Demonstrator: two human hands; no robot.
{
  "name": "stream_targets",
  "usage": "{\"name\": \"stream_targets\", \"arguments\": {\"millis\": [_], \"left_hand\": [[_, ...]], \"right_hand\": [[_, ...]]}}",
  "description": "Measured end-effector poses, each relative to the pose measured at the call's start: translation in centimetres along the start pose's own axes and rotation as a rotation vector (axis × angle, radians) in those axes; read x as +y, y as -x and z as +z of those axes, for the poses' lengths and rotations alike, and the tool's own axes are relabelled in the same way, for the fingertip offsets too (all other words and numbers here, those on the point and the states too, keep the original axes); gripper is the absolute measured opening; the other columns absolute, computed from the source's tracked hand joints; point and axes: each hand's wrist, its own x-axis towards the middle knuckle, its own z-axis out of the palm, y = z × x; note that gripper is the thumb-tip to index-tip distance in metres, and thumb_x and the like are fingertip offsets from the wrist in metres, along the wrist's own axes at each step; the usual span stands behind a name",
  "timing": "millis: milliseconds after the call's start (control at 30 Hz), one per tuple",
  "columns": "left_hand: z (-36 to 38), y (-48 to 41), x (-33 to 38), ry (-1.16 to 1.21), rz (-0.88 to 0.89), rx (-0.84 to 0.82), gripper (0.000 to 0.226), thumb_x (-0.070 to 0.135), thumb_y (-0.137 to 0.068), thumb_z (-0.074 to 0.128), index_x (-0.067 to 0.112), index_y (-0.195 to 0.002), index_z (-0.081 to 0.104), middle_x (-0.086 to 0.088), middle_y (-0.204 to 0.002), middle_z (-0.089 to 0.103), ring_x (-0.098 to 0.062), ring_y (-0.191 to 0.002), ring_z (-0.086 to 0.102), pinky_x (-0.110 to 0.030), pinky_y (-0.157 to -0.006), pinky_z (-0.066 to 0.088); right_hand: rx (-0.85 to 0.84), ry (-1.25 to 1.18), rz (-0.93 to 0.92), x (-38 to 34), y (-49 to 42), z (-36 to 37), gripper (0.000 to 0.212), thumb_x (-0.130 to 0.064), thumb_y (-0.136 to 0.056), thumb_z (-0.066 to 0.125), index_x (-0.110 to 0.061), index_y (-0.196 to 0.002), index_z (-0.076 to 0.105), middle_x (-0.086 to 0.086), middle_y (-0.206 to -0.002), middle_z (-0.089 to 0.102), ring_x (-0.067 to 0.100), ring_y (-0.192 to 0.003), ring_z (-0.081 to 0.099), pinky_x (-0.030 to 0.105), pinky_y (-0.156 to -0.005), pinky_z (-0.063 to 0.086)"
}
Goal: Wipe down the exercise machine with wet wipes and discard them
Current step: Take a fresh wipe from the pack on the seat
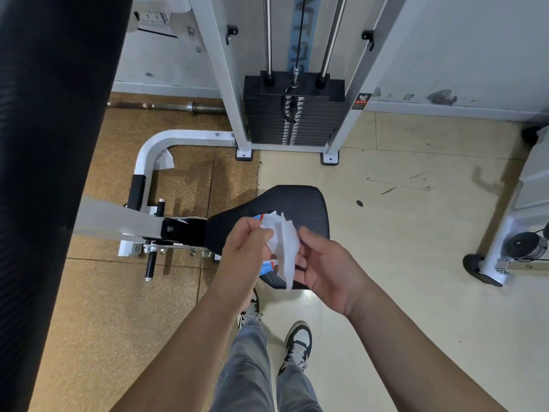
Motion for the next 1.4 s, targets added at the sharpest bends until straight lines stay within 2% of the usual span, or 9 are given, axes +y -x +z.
{"name": "stream_targets", "arguments": {"millis": [167,333,500,633,800,933,1033,1233,1400], "left_hand": [[0.4,-0.6,-2.3,-0.174,0.139,0.181,0.007,0.014,-0.099,0.059,0.012,-0.098,0.052,0.004,-0.062,0.050,-0.014,-0.056,0.042,-0.029,-0.048,0.037],[-1.2,-2.2,-4.4,-0.145,0.126,0.373,0.012,0.026,-0.101,0.059,0.017,-0.099,0.052,0.000,-0.071,0.056,-0.009,-0.059,0.049,-0.034,-0.057,0.044],[-2.9,-3.5,-5.5,-0.229,0.145,0.445,0.011,0.020,-0.103,0.057,0.011,-0.102,0.051,0.003,-0.074,0.051,0.002,-0.050,0.043,-0.021,-0.052,0.040],[-3.1,-4.6,-6.6,-0.368,0.119,0.367,0.011,0.022,-0.100,0.060,0.013,-0.104,0.054,0.000,-0.087,0.058,-0.004,-0.067,0.052,-0.020,-0.061,0.044],[-1.8,-6.5,-6.8,-0.260,0.065,0.255,0.012,0.027,-0.099,0.062,0.016,-0.100,0.056,0.006,-0.072,0.054,-0.001,-0.051,0.044,-0.015,-0.044,0.038],[-3.5,-7.9,-8.1,-0.277,-0.163,0.219,0.026,0.031,-0.094,0.070,0.016,-0.113,0.058,0.004,-0.098,0.063,-0.011,-0.084,0.062,-0.032,-0.074,0.060],[-5.4,-8.1,-9.1,-0.418,-0.303,0.116,0.061,0.025,-0.084,0.079,0.020,-0.138,0.050,0.001,-0.112,0.060,-0.022,-0.106,0.064,-0.048,-0.097,0.057],[-5.6,-7.6,-8.8,-0.621,-0.252,0.054,0.055,0.023,-0.085,0.076,0.019,-0.136,0.056,-0.003,-0.129,0.060,-0.024,-0.114,0.061,-0.050,-0.099,0.055],[-3.4,-5.9,-6.9,-0.664,-0.142,0.138,0.042,0.020,-0.093,0.065,0.011,-0.133,0.059,-0.004,-0.130,0.059,-0.027,-0.116,0.060,-0.041,-0.104,0.050]], "right_hand": [[0.115,0.054,-0.063,0.8,-0.8,-0.6,0.023,-0.015,-0.104,0.062,-0.002,-0.122,0.068,0.019,-0.116,0.077,0.026,-0.098,0.074,0.039,-0.091,0.061],[0.421,-0.137,-0.113,1.3,-1.7,-1.3,0.018,-0.015,-0.110,0.050,-0.010,-0.118,0.066,0.012,-0.111,0.076,0.028,-0.098,0.072,0.043,-0.087,0.061],[0.780,0.141,-0.218,2.0,-2.1,-3.0,0.012,-0.027,-0.108,0.047,-0.017,-0.107,0.054,0.004,-0.100,0.061,0.026,-0.096,0.061,0.040,-0.090,0.052],[0.725,0.229,-0.265,2.3,-1.9,-3.4,0.013,-0.027,-0.107,0.049,-0.022,-0.096,0.055,-0.001,-0.091,0.061,0.023,-0.090,0.060,0.037,-0.083,0.050],[0.561,0.178,-0.223,2.5,-2.0,-3.1,0.015,-0.025,-0.106,0.055,-0.014,-0.103,0.064,0.006,-0.090,0.063,0.022,-0.081,0.057,0.036,-0.076,0.047],[0.501,0.144,-0.219,2.3,-1.8,-2.7,0.019,-0.021,-0.105,0.057,-0.003,-0.106,0.064,0.006,-0.092,0.063,0.022,-0.084,0.056,0.040,-0.075,0.046],[0.446,0.132,-0.202,1.9,-1.1,-2.1,0.020,-0.021,-0.106,0.057,-0.004,-0.107,0.065,0.006,-0.090,0.066,0.022,-0.075,0.060,0.030,-0.062,0.051],[0.384,0.171,-0.195,1.3,0.7,-1.1,0.016,-0.022,-0.107,0.056,-0.011,-0.105,0.067,0.005,-0.087,0.067,0.021,-0.067,0.061,0.024,-0.045,0.047],[0.360,0.178,-0.207,1.1,2.4,-1.0,0.014,-0.020,-0.104,0.063,-0.009,-0.109,0.070,0.005,-0.089,0.072,0.020,-0.069,0.067,0.028,-0.055,0.054]]}}
